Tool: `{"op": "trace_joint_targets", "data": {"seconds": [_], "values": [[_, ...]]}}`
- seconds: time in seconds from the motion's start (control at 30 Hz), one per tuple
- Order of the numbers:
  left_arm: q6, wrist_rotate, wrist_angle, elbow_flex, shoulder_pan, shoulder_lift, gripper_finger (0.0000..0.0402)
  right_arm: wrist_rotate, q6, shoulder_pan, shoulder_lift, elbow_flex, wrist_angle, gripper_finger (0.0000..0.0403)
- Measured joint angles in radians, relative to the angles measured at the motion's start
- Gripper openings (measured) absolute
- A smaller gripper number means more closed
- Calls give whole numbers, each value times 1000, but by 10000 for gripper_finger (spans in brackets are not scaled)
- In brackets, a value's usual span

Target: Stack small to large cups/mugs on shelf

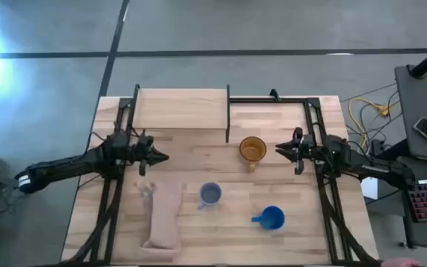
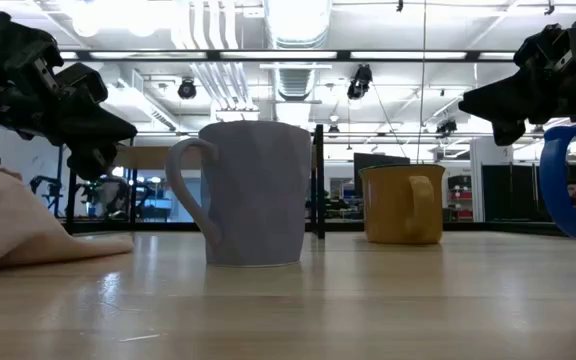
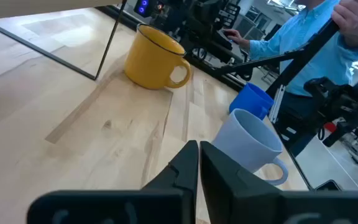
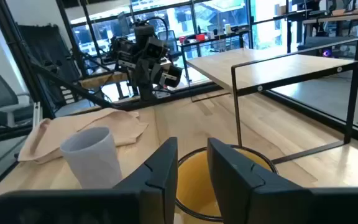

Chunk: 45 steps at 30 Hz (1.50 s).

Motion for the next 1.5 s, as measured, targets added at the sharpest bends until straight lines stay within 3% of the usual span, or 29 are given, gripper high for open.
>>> {"op": "trace_joint_targets", "data": {"seconds": [1.27, 1.5], "values": [[0, 0, 0, 0, 0, 0, 2, 0, 0, 0, 0, 0, 0, 73], [0, 0, 0, 0, 0, 0, 2, 0, 0, 0, 0, 0, 91, 81]]}}
